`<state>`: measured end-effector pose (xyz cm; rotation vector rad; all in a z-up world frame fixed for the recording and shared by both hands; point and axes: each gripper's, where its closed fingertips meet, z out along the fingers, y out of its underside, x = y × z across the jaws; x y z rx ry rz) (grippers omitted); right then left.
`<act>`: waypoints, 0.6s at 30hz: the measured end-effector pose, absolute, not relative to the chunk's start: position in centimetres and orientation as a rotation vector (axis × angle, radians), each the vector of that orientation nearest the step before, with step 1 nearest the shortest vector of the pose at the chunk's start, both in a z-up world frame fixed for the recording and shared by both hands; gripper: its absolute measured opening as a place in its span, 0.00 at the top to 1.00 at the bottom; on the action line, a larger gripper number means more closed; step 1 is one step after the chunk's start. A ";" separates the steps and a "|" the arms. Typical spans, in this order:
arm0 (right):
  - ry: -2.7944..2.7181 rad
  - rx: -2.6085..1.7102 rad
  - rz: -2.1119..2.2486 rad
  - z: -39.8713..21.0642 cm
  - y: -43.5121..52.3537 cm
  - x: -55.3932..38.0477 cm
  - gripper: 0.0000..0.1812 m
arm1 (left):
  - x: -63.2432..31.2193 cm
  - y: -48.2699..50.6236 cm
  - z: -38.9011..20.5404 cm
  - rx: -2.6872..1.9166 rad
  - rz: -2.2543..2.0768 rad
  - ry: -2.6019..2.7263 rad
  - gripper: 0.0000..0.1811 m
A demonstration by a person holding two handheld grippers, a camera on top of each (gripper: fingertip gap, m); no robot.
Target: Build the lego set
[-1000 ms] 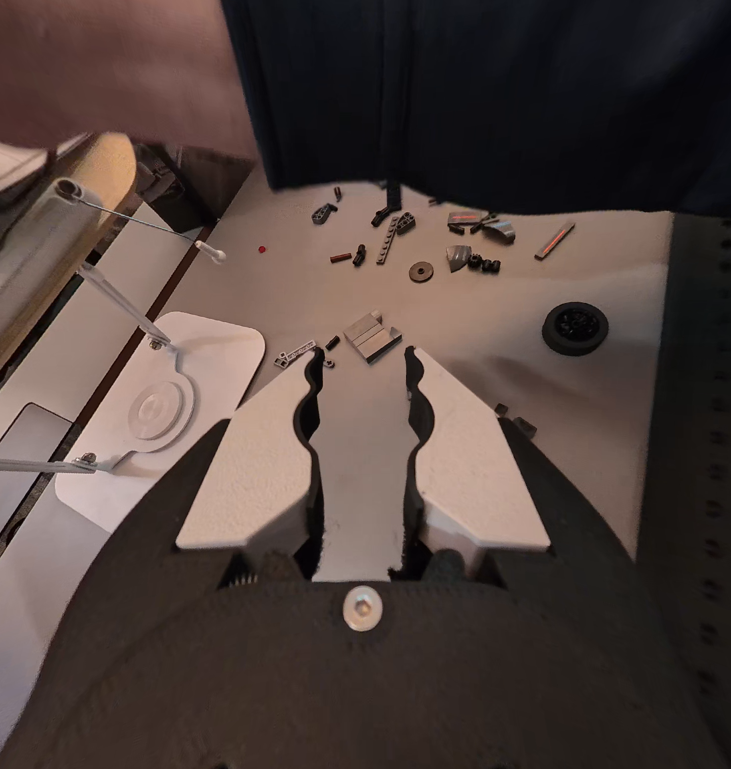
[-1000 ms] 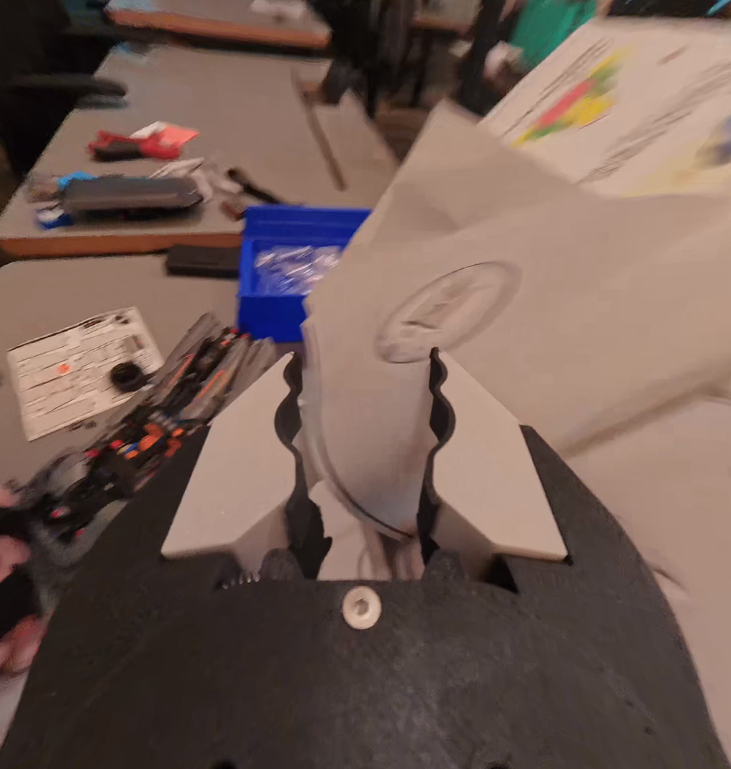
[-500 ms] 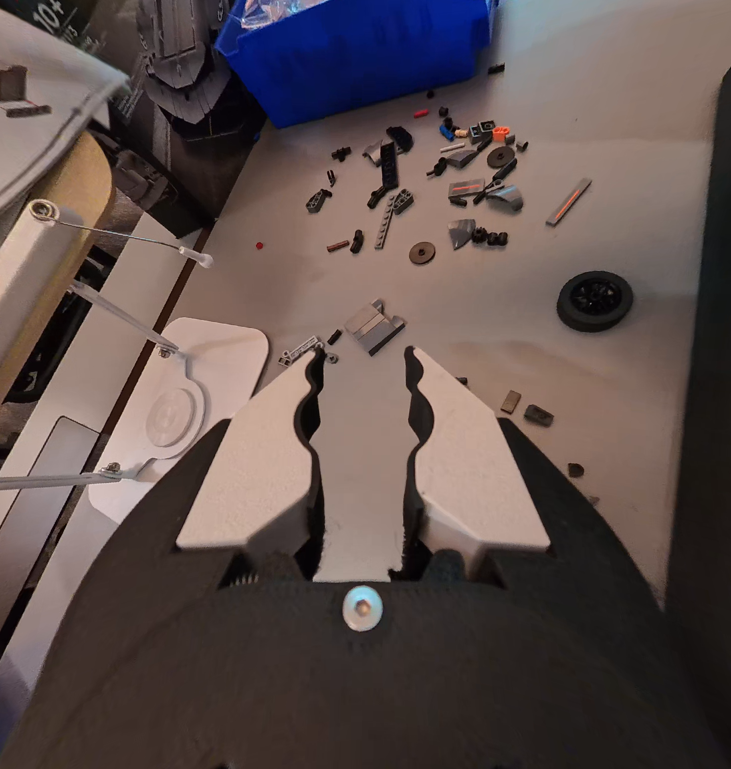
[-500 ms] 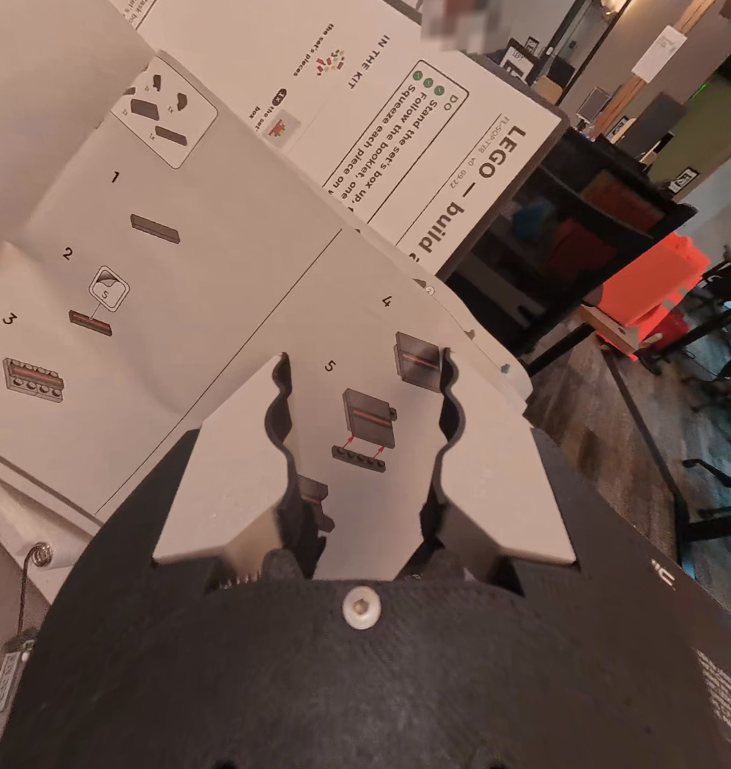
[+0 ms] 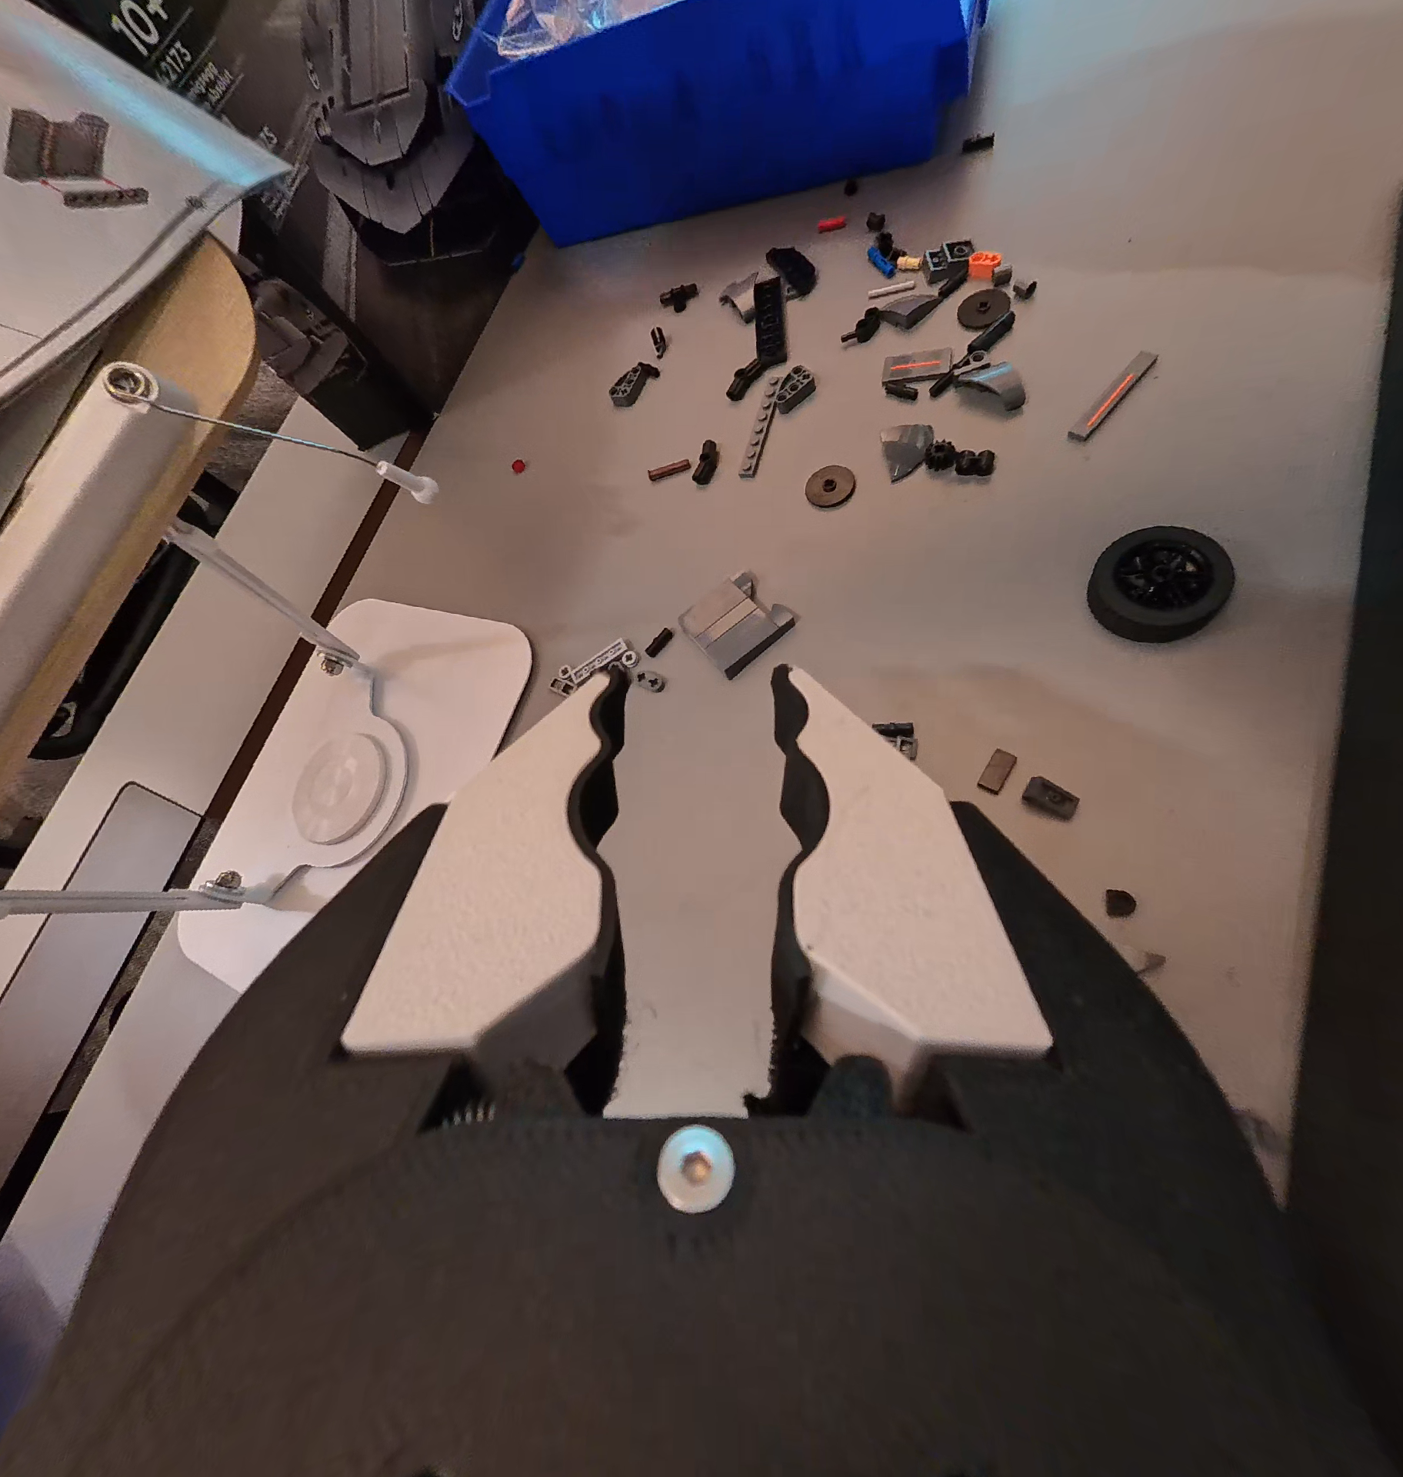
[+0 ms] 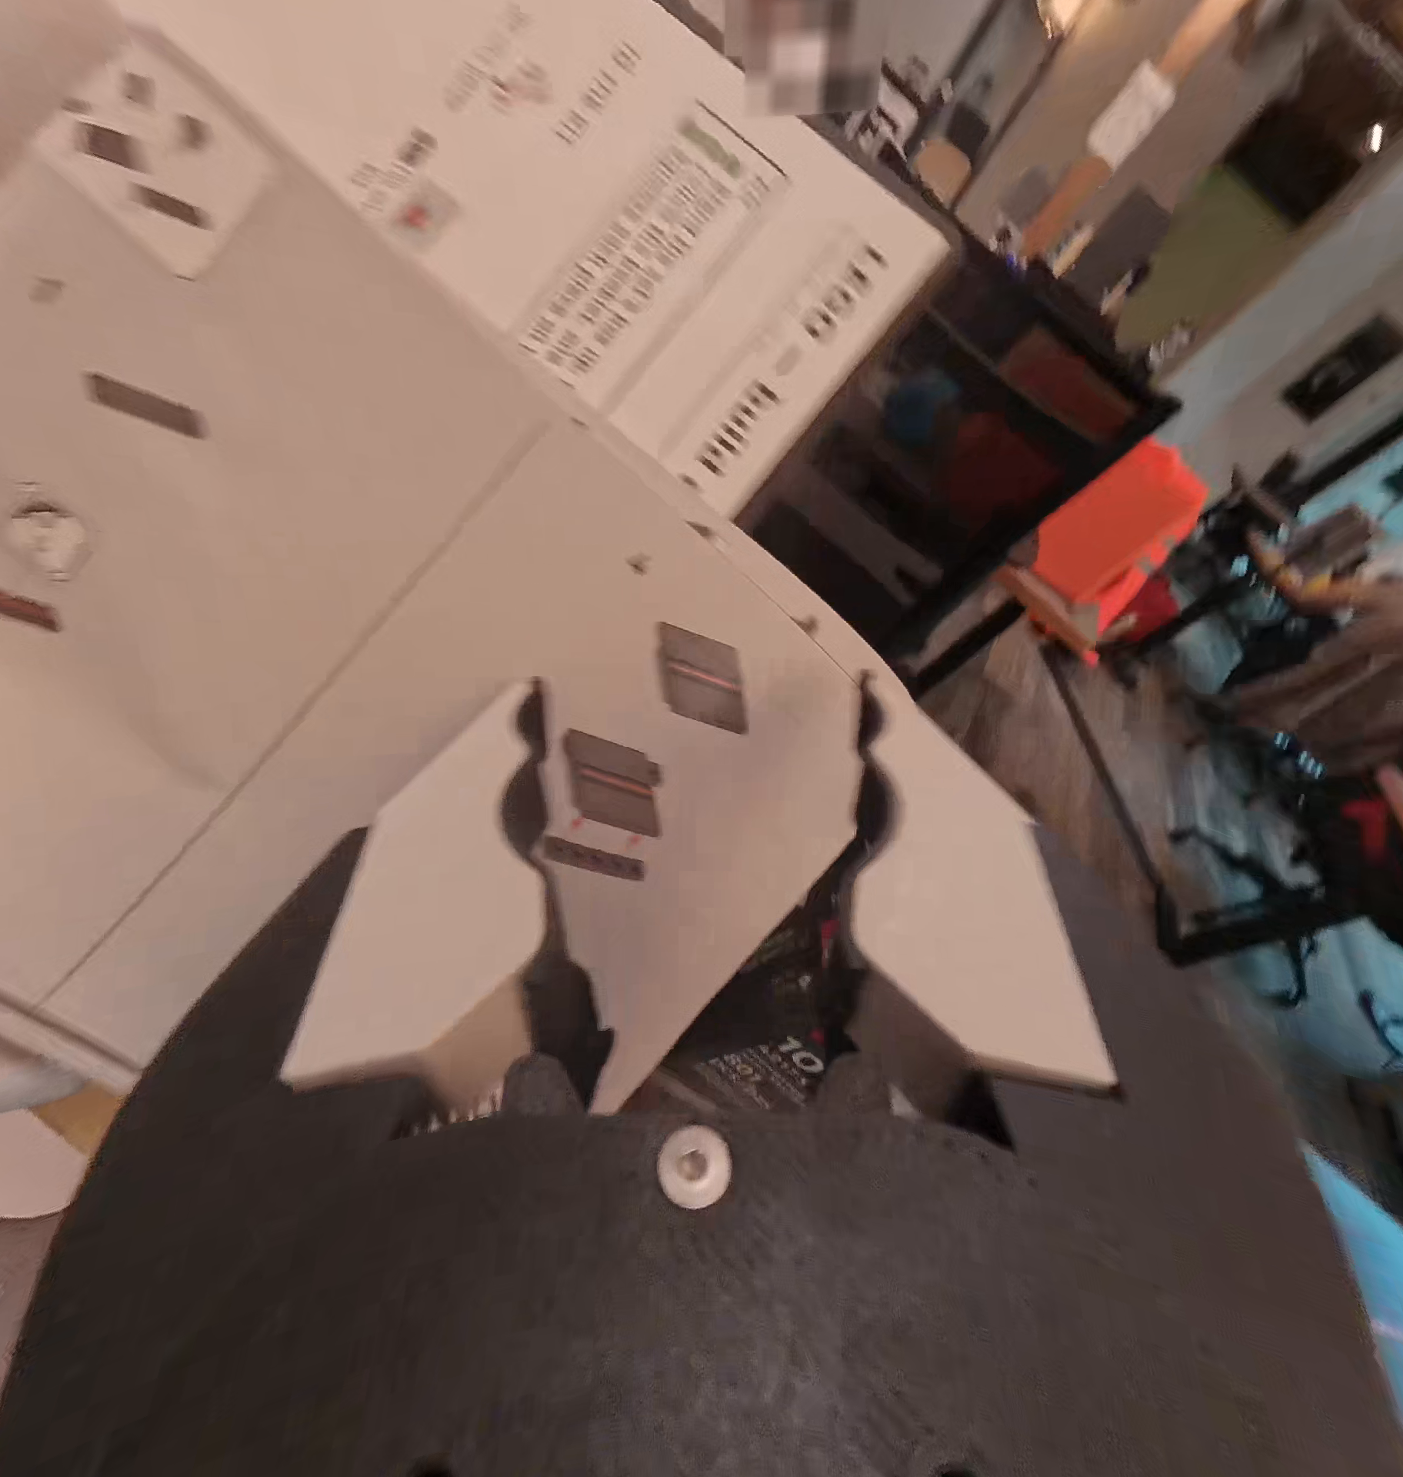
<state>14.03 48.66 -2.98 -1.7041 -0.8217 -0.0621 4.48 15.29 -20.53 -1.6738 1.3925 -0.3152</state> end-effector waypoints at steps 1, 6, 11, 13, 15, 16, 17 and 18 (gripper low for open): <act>-0.822 -1.721 -0.011 -3.3 48.8 14.1 0.54 | 4.5 15.3 -20.5 -1.674 -0.320 1.393 0.81; -0.869 -1.696 0.047 -4.0 48.2 13.0 0.69 | 4.7 15.2 -20.9 -1.674 -0.311 1.409 0.81; -0.879 -1.697 0.022 -4.0 48.0 12.9 0.76 | 4.5 15.3 -20.9 -1.678 -0.308 1.405 0.81; -0.878 -1.692 0.018 -3.8 48.0 13.2 0.83 | 4.5 15.3 -20.9 -1.679 -0.311 1.402 0.81; -0.902 -1.686 0.019 -4.0 47.7 13.0 0.92 | 4.5 15.3 -21.0 -1.681 -0.309 1.406 0.81; -0.919 -1.685 0.009 -4.1 47.5 12.9 0.95 | 4.5 15.3 -21.0 -1.681 -0.306 1.409 0.81; -0.940 -1.680 -0.004 -4.1 47.2 12.8 0.97 | 4.5 15.3 -21.0 -1.679 -0.302 1.411 0.81; -0.963 -1.676 0.001 -4.2 46.8 12.5 1.00 | 4.5 15.3 -21.0 -1.678 -0.301 1.412 0.81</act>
